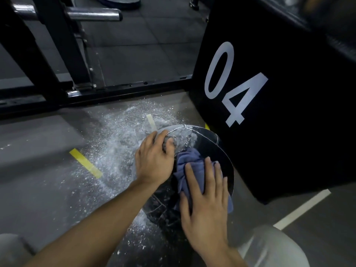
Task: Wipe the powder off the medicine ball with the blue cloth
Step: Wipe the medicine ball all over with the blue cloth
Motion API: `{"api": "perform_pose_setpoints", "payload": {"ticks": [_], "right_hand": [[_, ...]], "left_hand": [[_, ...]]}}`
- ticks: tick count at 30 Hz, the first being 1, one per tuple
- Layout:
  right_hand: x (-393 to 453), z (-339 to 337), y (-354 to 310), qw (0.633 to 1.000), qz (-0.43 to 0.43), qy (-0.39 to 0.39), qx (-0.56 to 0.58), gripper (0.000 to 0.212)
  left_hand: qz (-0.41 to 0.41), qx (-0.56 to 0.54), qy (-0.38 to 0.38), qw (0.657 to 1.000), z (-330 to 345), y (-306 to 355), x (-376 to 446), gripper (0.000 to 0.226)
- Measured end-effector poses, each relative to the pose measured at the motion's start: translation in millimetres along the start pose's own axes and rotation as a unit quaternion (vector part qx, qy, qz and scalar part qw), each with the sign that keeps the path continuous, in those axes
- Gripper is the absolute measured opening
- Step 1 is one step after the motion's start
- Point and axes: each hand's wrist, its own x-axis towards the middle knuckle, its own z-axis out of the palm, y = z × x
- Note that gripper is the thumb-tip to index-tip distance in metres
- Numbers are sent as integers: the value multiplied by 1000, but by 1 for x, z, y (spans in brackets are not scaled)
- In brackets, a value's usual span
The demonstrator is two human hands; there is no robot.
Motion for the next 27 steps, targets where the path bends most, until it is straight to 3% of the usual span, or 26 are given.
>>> {"api": "perform_pose_setpoints", "payload": {"ticks": [4, 7, 10, 13, 16, 21, 25, 27], "right_hand": [[54, -12, 0, 1000, 23, 1, 20, 60], [122, -26, 3, 992, 73, -91, 55, 57], [192, -26, 16, 962, 160, -200, 93, 39], [215, -18, 20, 950, 183, -227, 109, 38], [190, -20, 10, 973, 107, -192, 73, 39], [125, -18, 15, 992, 10, -118, 49, 60], [89, -12, 21, 998, -7, -35, 46, 65], [84, -11, 28, 997, 6, -6, 70, 64]], "left_hand": [[0, -5, 8, 1000, 2, 1, -4, 77], [4, -5, 10, 1000, 2, 6, -5, 74], [10, -13, 17, 1000, 2, 4, -8, 72], [5, -18, 20, 1000, 3, 3, -5, 67], [4, -10, 26, 1000, 2, 1, -6, 66], [5, 9, 20, 1000, 1, 2, -10, 65], [7, -30, -25, 999, -5, 0, -7, 57], [-33, -118, -43, 991, -11, -8, -8, 57]]}}
